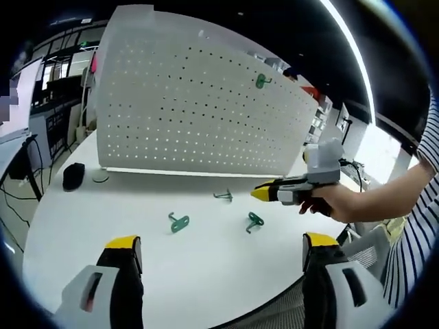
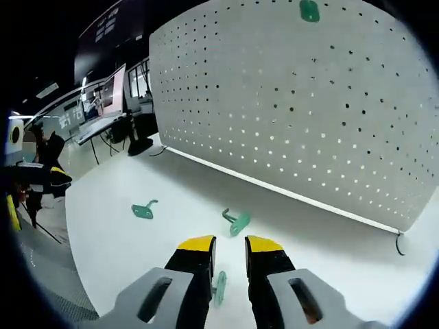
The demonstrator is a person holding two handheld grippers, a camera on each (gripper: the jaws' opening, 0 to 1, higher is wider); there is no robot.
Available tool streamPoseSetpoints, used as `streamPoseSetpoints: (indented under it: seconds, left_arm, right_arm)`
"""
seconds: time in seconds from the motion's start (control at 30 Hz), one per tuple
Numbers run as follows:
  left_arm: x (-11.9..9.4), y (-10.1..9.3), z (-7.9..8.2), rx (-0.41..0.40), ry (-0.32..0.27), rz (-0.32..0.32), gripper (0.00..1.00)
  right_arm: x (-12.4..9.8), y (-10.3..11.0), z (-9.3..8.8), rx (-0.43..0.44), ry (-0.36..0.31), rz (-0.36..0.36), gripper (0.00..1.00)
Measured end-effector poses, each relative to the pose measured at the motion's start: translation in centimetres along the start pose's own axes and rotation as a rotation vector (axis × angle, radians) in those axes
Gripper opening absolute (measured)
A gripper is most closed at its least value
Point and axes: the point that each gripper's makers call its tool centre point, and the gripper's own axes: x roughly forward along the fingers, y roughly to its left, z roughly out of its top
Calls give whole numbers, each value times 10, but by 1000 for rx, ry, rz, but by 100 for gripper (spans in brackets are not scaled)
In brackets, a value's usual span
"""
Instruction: Insert the hook assembly into the mounting plate slot until the hook locks in place.
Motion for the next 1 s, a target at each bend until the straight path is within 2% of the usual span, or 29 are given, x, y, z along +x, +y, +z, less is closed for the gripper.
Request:
streamPoseSetpoints:
  seconds: [0.1,0.23,0.47,0.57,0.63,0.8,0.9,1.0]
  left_arm:
    - [-1,2,2,-10,-10,3,99]
    - [-2,6,5,-17,-32,19,99]
    - [-2,6,6,-23,-38,18,98]
    - [-3,7,6,-30,-41,20,98]
    - [-2,8,6,-33,-40,21,98]
    - [-1,9,5,-44,-37,18,98]
    - [0,9,4,-48,-35,14,98]
    - [1,9,3,-51,-30,12,98]
  right_arm:
    - [12,2,0,-9,17,11,15]
    - [25,3,-4,22,48,13,15]
    - [44,0,-13,54,95,-5,15]
    - [51,-3,-17,28,110,-13,15]
    - [57,-4,-19,45,125,-11,15]
    - [66,-13,-21,44,144,-37,15]
    - [66,-19,-25,84,161,-47,11]
    - [67,-22,-23,81,152,-57,8]
